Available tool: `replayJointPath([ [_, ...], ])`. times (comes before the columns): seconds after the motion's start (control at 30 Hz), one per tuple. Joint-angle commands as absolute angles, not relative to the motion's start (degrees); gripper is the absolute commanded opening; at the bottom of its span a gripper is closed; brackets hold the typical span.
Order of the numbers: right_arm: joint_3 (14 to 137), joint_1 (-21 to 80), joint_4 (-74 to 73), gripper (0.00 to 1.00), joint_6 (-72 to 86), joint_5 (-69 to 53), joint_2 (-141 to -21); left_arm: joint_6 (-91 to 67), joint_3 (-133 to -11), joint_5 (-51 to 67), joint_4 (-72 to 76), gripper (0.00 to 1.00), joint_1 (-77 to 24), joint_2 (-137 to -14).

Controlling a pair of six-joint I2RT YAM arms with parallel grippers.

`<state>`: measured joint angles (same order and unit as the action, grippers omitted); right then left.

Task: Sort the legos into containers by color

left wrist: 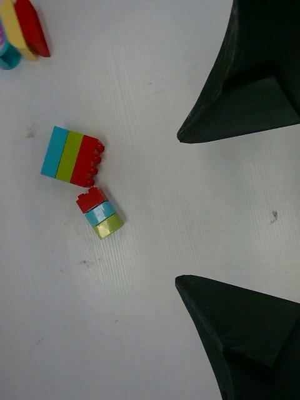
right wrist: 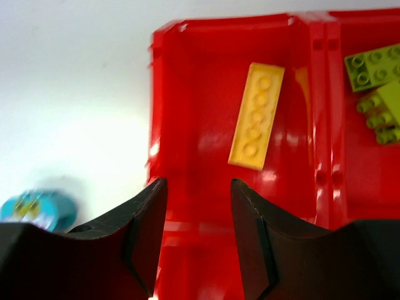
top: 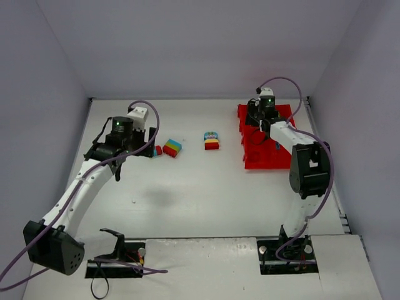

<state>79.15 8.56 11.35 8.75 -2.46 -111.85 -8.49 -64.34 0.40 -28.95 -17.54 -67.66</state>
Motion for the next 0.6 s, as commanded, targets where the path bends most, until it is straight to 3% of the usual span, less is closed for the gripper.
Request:
replayJointPath([
  [0.0,75.69,8.35,14.76,0.42,9.31,-8.16,-98.65,2.35,-65.03,7.03,-24.70,0.79,-17.31,-70.73],
  [0.23,58.56,10.90,21.61,0.42,13.09,-14.23,-84.56,19.67,-69.00,7.82,-25.59,0.79,-17.05,-81.99],
  [0.57,52.56,11.69,23.20,0.43,13.80,-18.72,-78.31,29.00,-73.91,14.49,-24.16,0.76,-12.40,-94.99],
])
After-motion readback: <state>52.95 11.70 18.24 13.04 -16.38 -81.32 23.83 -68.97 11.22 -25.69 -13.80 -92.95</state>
